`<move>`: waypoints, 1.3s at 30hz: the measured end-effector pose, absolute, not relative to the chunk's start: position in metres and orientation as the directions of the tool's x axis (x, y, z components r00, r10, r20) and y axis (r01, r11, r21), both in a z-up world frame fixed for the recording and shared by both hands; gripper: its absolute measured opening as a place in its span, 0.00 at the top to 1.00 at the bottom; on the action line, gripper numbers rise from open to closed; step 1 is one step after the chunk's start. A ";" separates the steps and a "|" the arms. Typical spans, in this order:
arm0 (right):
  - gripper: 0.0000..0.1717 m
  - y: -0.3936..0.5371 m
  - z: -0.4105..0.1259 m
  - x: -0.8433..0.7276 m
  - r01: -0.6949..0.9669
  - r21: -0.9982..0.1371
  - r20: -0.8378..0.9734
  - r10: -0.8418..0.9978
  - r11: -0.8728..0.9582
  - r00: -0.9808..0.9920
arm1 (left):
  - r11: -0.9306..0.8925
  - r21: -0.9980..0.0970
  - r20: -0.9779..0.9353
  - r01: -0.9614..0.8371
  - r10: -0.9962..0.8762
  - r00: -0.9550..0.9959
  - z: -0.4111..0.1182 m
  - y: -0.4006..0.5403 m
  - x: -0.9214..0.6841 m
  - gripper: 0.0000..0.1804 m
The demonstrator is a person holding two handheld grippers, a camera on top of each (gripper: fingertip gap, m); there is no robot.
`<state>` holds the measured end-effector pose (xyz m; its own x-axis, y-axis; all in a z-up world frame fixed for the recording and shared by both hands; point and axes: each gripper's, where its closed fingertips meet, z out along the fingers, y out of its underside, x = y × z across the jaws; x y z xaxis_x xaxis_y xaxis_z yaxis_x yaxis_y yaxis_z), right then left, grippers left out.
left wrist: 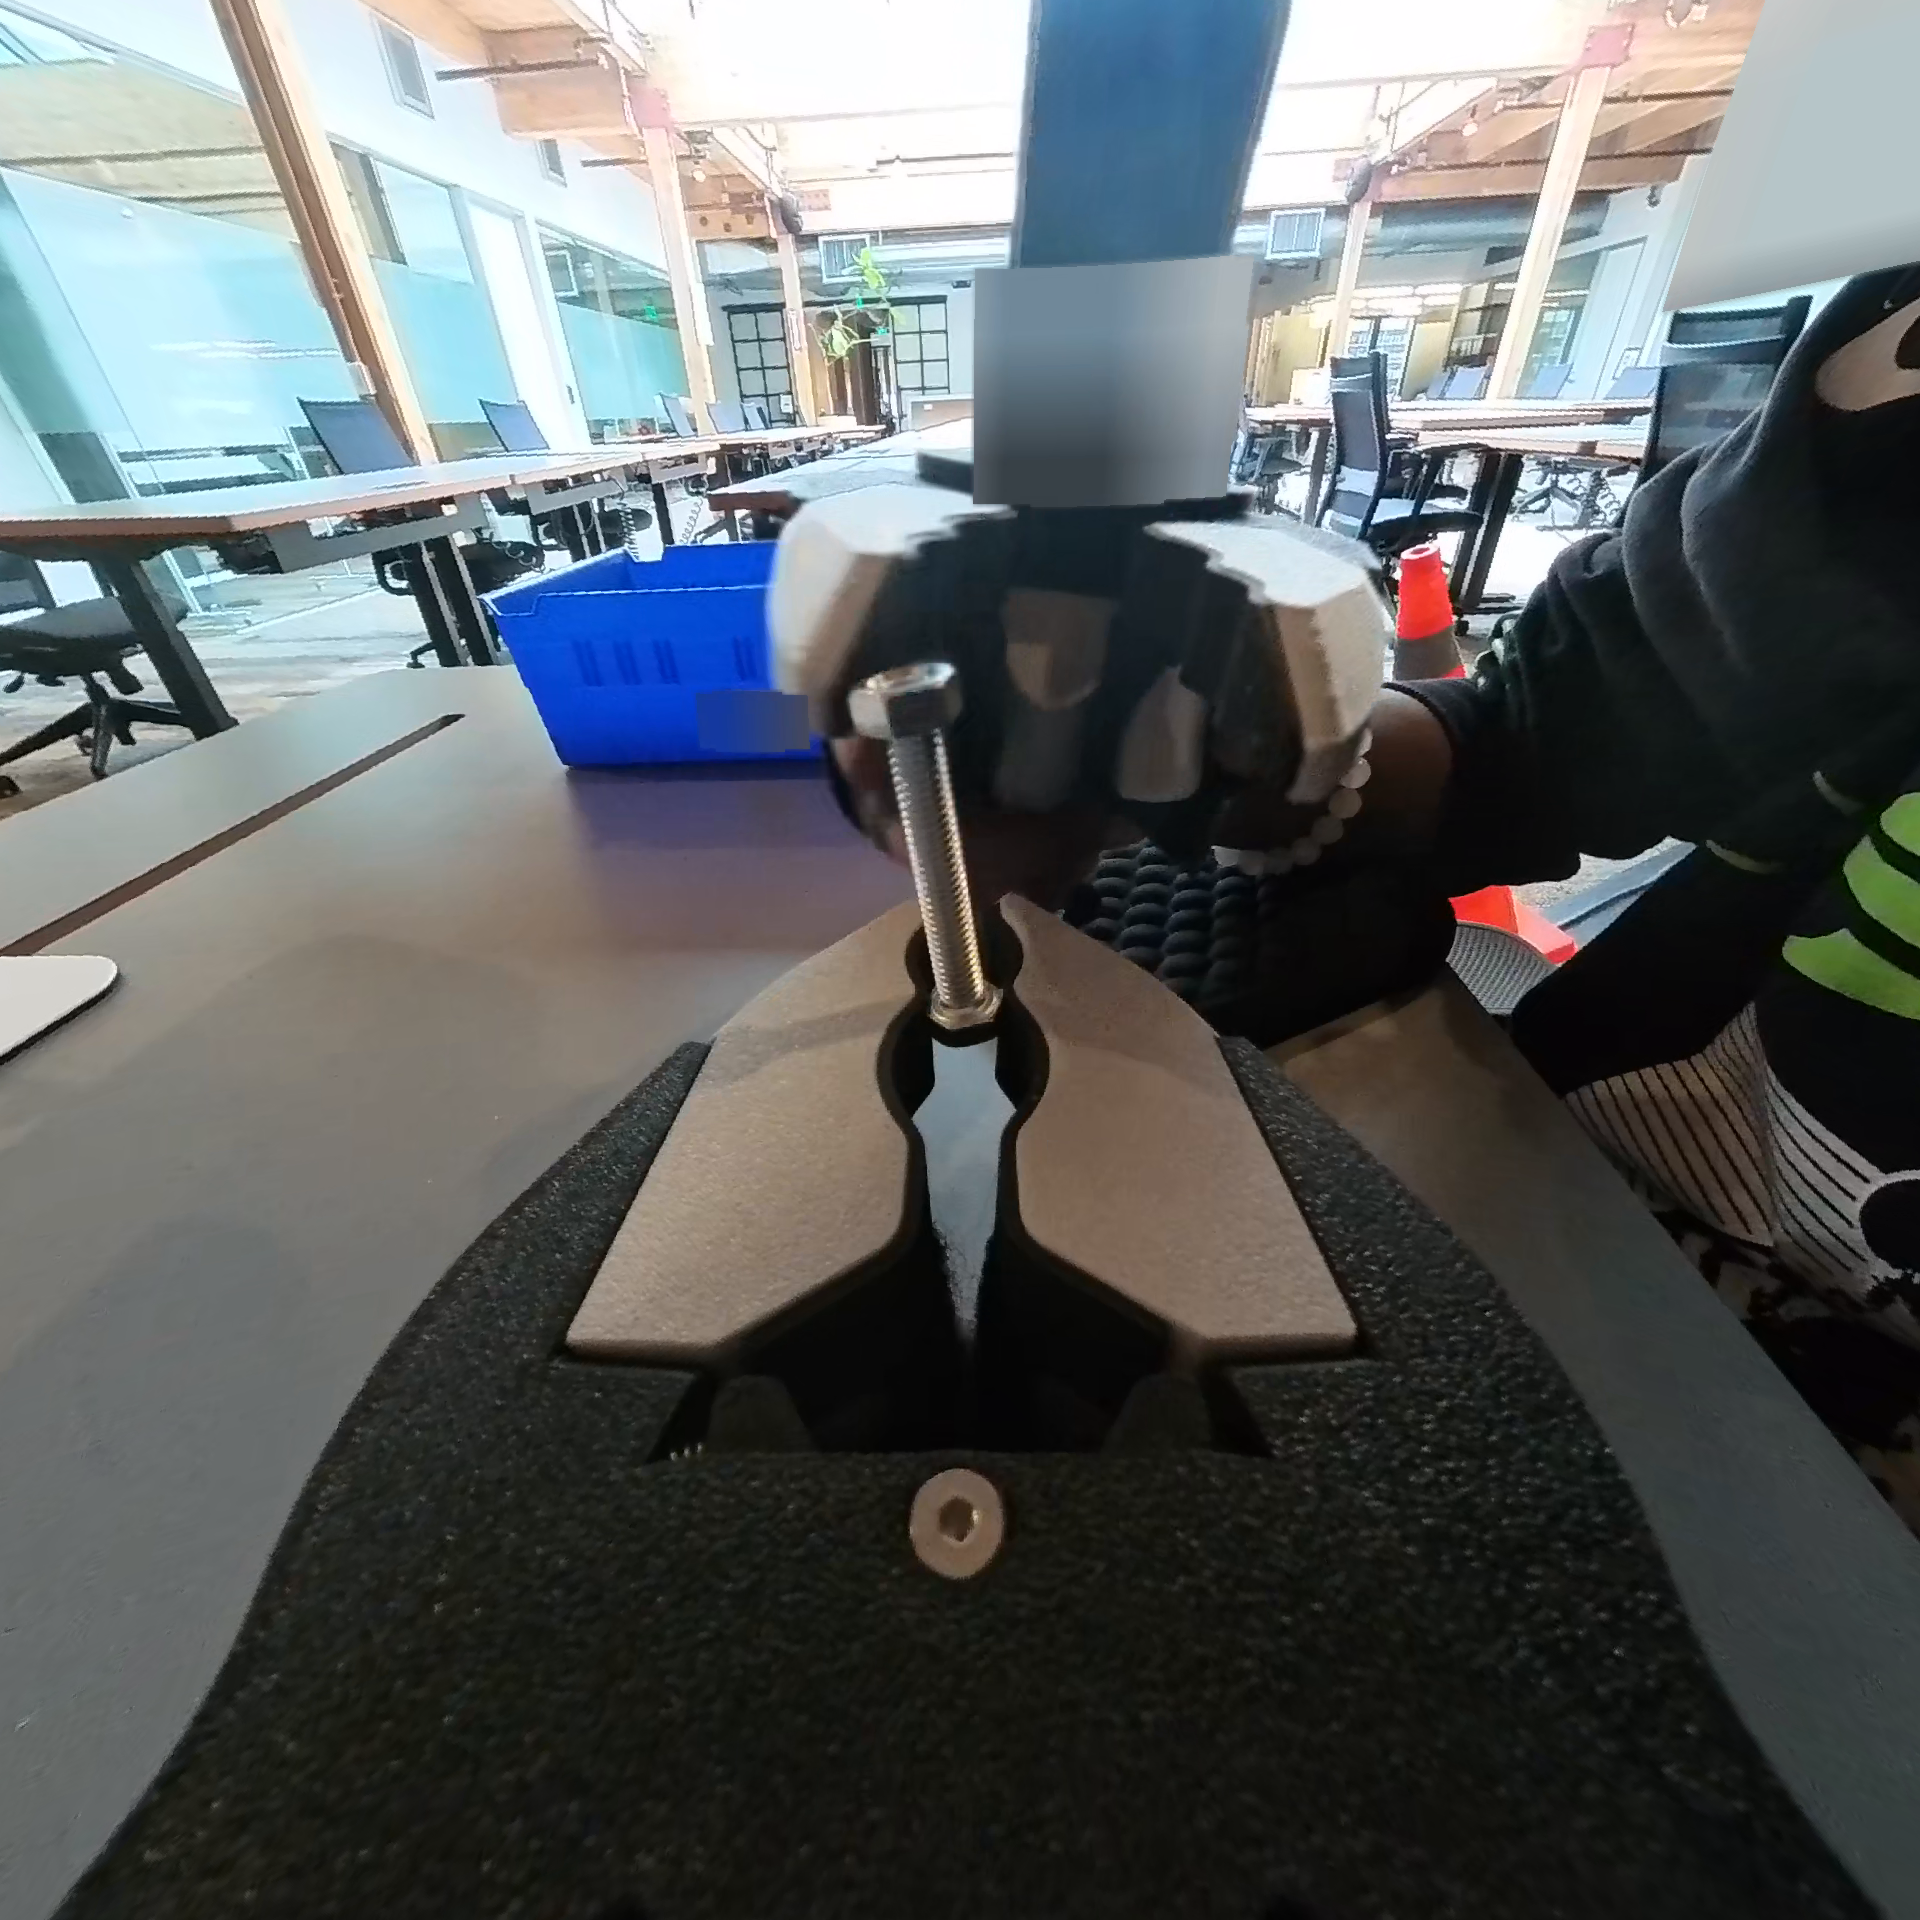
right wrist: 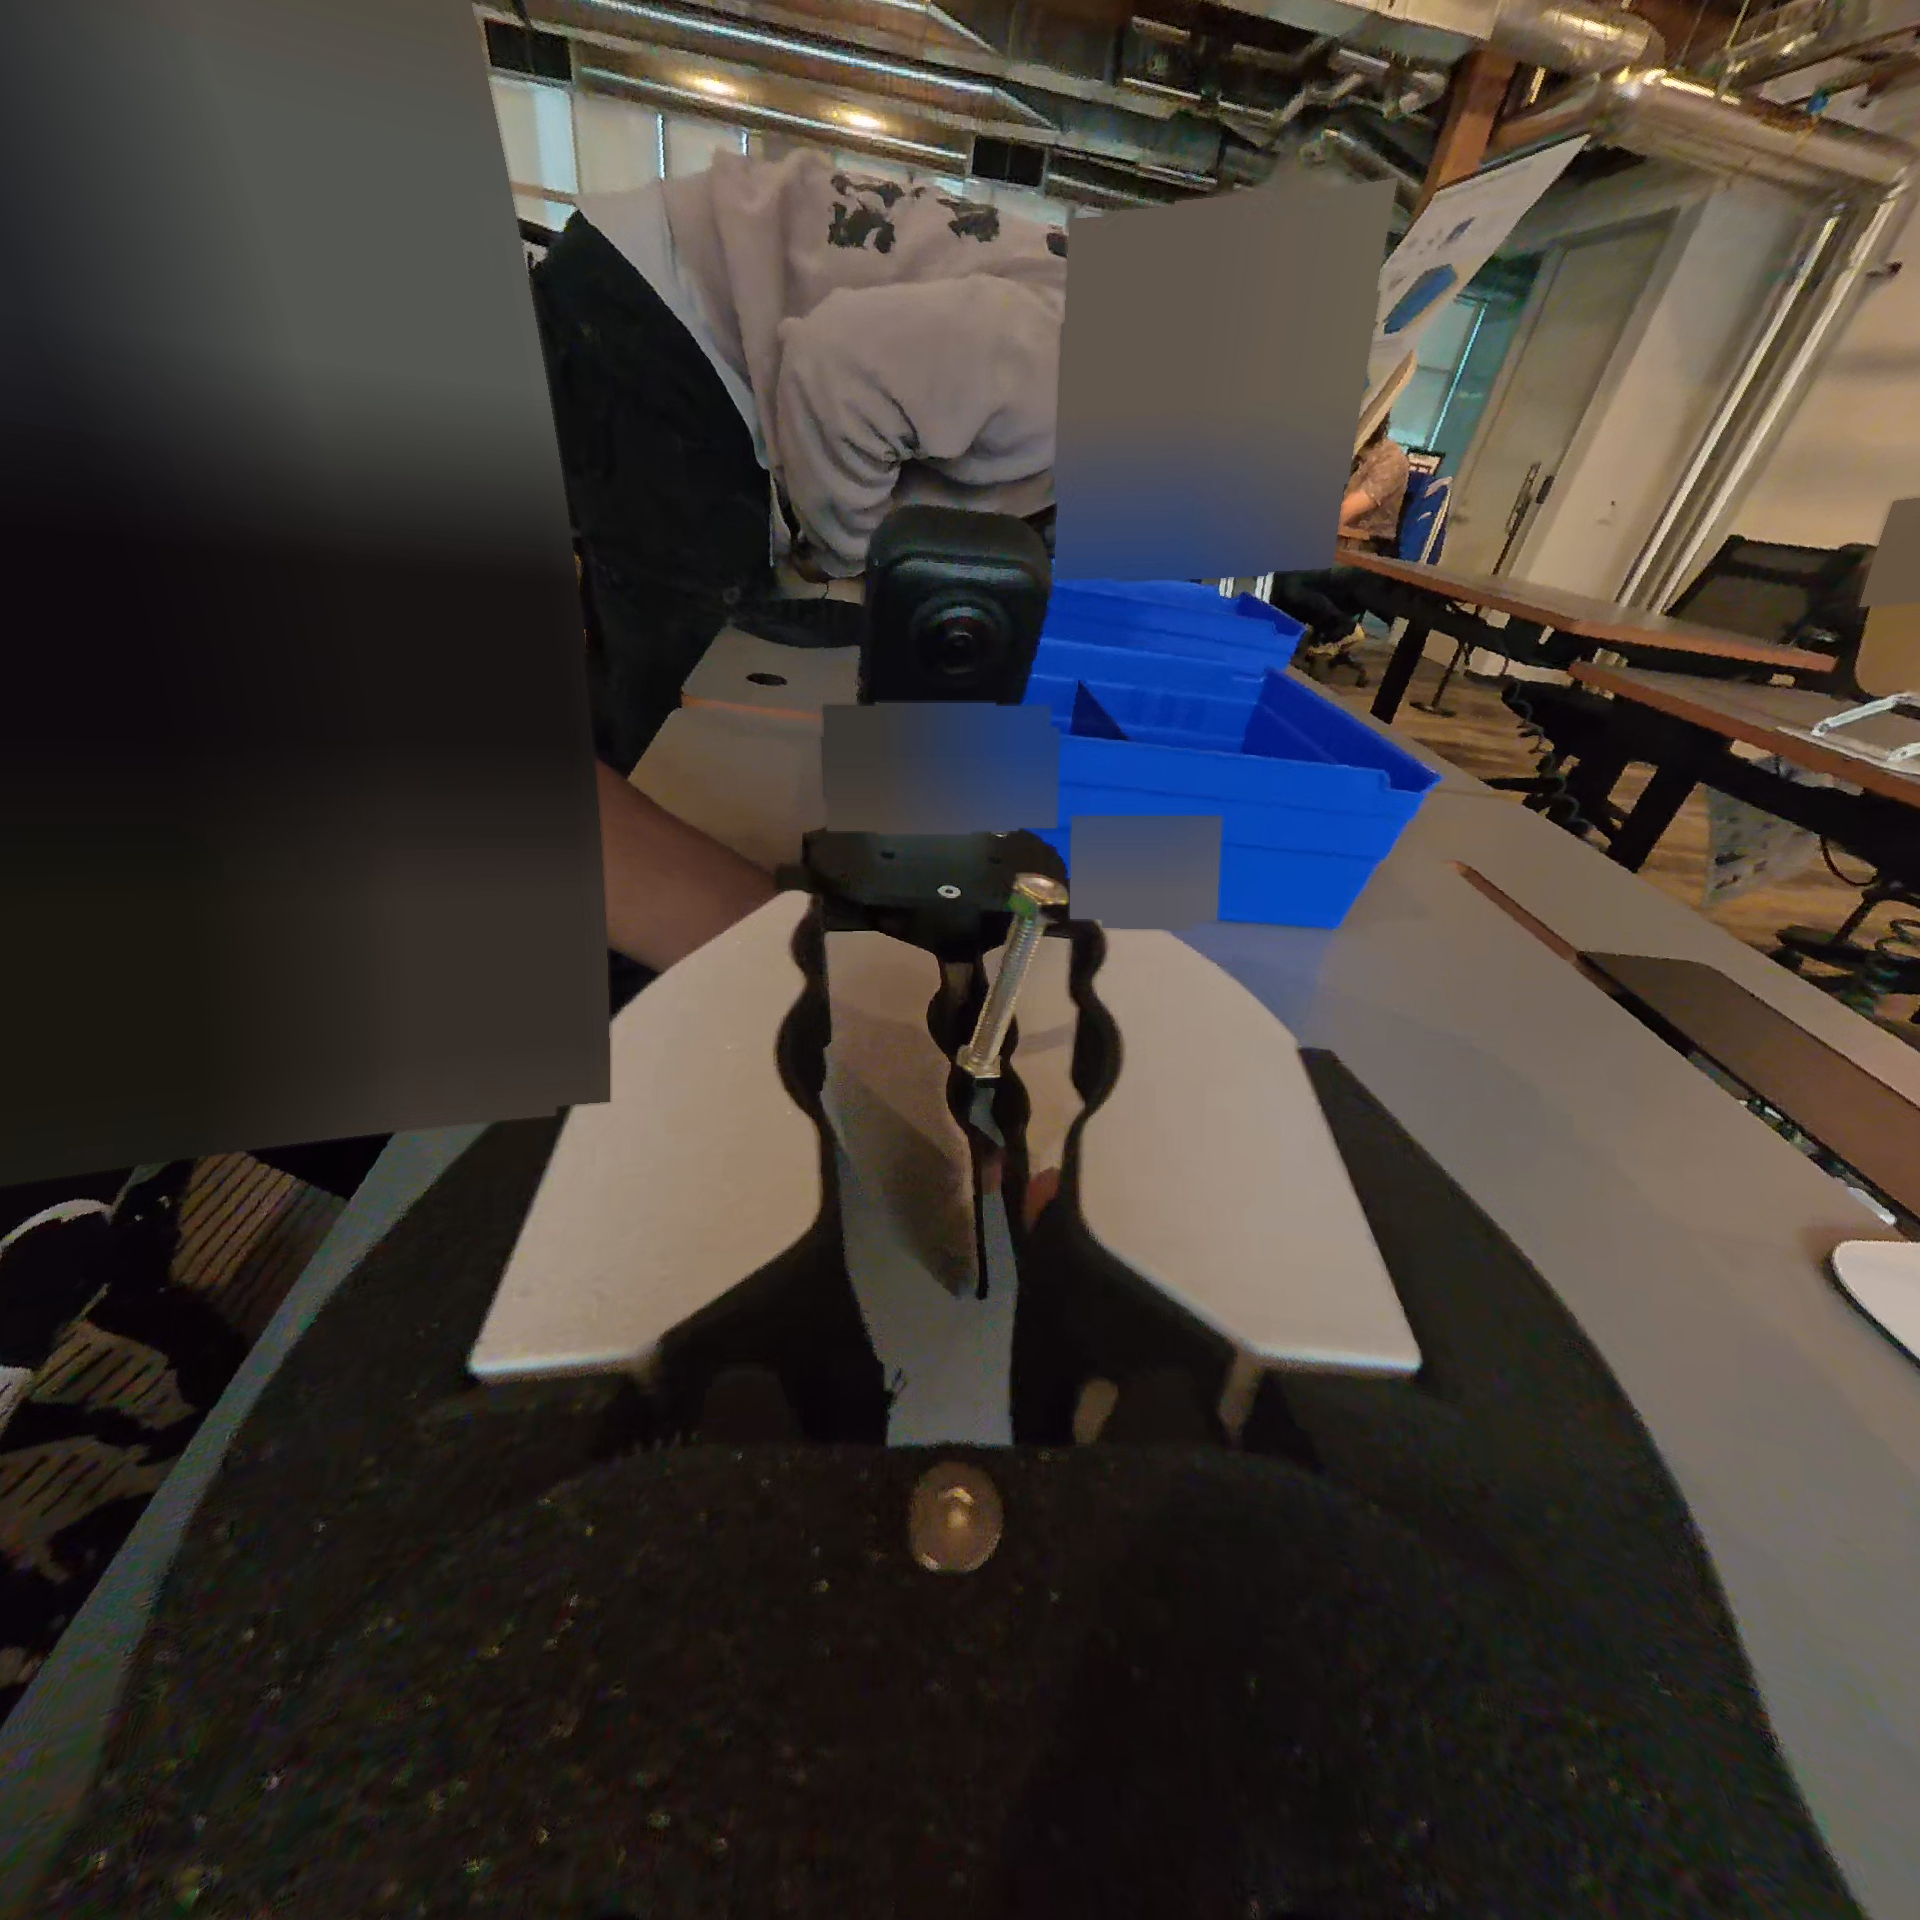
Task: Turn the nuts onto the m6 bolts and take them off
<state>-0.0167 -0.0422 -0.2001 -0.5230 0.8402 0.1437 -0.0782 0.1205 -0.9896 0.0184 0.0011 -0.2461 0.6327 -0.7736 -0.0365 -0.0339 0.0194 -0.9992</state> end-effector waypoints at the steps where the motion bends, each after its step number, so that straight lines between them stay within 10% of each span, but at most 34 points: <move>1: 0.79 -0.042 -0.199 -0.015 -0.088 -0.989 0.150 0.838 0.121 -0.524 | 0.020 -0.999 -0.037 -0.033 -0.773 0.633 -0.246 0.001 0.018 0.96; 4: 0.88 -0.041 -0.193 -0.011 -0.117 -0.988 0.145 0.834 0.097 -0.533 | 0.021 -0.999 -0.034 -0.027 -0.769 0.638 -0.245 0.001 0.016 0.96; 9: 0.72 -0.039 -0.199 -0.017 -0.078 -0.992 0.129 0.846 0.104 -0.517 | 0.023 -0.999 -0.039 -0.034 -0.772 0.635 -0.245 0.001 0.018 0.96; 14: 0.91 -0.041 -0.192 -0.009 -0.113 -0.990 0.135 0.828 0.087 -0.544 | 0.023 -0.999 -0.036 -0.028 -0.767 0.641 -0.244 0.002 0.016 0.96; 20: 0.69 -0.041 -0.200 -0.017 -0.063 -0.993 0.114 0.842 0.096 -0.527 | 0.021 -0.999 -0.039 -0.036 -0.772 0.635 -0.246 0.001 0.018 0.96; 25: 0.91 -0.041 -0.193 -0.009 -0.106 -0.991 0.131 0.826 0.087 -0.548 | 0.024 -0.999 -0.038 -0.031 -0.767 0.640 -0.245 0.001 0.016 0.96; 30: 0.70 -0.040 -0.200 -0.017 -0.061 -0.994 0.110 0.844 0.091 -0.525 | 0.024 -0.999 -0.041 -0.036 -0.772 0.635 -0.246 0.001 0.018 0.96; 35: 0.90 -0.042 -0.194 -0.009 -0.104 -0.990 0.134 0.823 0.091 -0.552 | 0.025 -0.999 -0.038 -0.029 -0.765 0.642 -0.244 0.001 0.016 0.96; 39: 0.70 -0.037 -0.197 -0.016 -0.080 -0.994 0.108 0.848 0.078 -0.519 | 0.022 -0.999 -0.039 -0.035 -0.772 0.634 -0.246 0.000 0.018 0.96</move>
<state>-0.0164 -0.0374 -0.1969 -0.5187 0.8481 0.1080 -0.0797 0.0777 -0.9938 0.0184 0.0004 -0.2458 0.6341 -0.7722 -0.0390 -0.0345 0.0221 -0.9992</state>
